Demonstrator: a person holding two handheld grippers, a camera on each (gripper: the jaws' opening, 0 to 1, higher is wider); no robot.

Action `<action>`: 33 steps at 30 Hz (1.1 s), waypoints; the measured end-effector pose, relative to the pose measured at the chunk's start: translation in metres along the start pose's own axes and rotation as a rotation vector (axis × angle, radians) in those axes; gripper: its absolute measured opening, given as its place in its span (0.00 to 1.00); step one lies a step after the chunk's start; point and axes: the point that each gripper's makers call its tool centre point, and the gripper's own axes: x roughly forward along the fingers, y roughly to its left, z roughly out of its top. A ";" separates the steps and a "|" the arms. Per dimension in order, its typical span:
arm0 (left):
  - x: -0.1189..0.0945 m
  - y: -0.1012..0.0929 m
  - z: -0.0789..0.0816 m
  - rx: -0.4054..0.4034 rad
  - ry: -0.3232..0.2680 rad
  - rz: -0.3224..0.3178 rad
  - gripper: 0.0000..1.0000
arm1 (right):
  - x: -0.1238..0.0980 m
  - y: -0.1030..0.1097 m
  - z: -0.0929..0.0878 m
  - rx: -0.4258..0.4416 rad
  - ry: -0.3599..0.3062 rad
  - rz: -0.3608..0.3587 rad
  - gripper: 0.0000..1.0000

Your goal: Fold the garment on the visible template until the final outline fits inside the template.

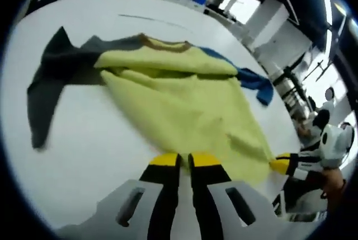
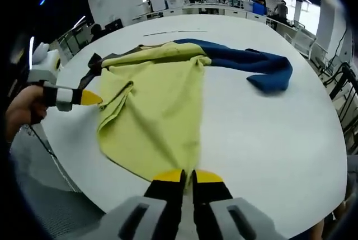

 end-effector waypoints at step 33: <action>-0.107 0.063 -0.001 0.180 0.003 -0.002 0.00 | -0.022 -0.001 0.014 0.039 -0.056 0.020 0.00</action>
